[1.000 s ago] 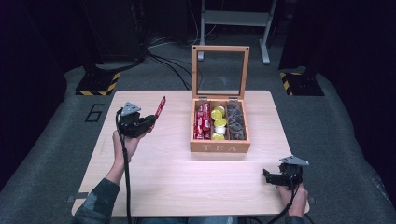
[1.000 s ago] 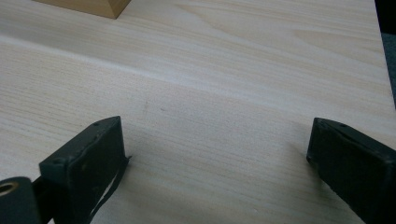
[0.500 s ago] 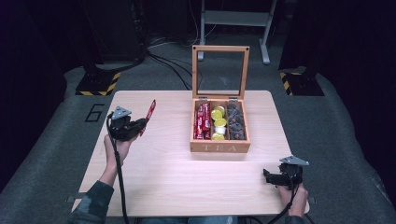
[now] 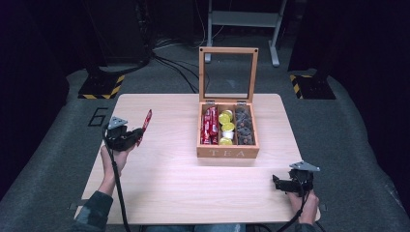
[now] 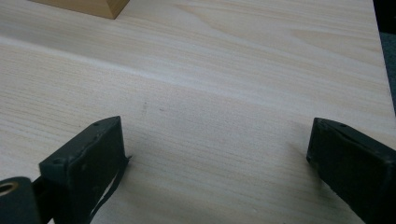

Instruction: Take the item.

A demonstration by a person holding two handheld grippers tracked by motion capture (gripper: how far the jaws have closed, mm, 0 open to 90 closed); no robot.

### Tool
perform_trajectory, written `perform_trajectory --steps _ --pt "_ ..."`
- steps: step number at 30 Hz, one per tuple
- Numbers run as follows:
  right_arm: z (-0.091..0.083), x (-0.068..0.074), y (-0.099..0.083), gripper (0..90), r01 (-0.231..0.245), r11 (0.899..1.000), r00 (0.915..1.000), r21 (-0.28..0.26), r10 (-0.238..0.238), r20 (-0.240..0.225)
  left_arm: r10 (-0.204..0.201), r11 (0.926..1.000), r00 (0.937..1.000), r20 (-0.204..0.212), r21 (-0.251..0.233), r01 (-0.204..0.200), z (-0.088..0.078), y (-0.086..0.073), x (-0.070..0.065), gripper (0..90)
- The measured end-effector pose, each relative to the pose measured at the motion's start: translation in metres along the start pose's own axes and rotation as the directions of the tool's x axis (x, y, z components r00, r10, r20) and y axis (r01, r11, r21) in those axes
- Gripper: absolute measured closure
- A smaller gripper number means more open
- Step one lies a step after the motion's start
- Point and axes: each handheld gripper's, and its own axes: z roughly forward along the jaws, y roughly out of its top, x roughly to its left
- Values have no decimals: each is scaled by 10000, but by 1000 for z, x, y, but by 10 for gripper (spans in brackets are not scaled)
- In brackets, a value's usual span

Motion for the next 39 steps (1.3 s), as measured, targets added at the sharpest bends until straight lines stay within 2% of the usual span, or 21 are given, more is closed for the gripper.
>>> perform_trajectory --steps 11,17,21,27,34,36,38,39 --pt "0 0 0 36 -12 10000 10000 -2 12 8 -625 9972 9974 -352 380 638 8 -24 26 853" --pt "0 0 0 36 -13 10000 10000 0 13 12 -806 9943 9951 -576 645 843 13 -35 38 853" --pt "0 0 0 36 -13 10000 10000 -1 13 14 -1147 9891 9909 -702 849 1205 20 -43 46 853" --pt "0 0 0 37 -14 10000 10000 -1 14 16 -1383 9827 9857 -961 1101 1486 31 -51 55 853" --pt "0 0 0 36 -10 10000 10000 -5 10 15 -1434 9736 9820 -1233 1606 1623 44 -60 64 851" --pt "0 0 0 36 -8 10000 10000 13 8 9 -1462 9728 9806 -1307 1610 1665 47 -63 66 848" --pt "0 0 0 37 -4 10000 10000 14 4 8 -1620 9682 9777 -1336 1697 1837 48 -64 65 844" --pt "0 0 0 36 -6 10000 10000 11 6 8 -1498 9691 9789 -1388 1758 1732 49 -65 66 841"
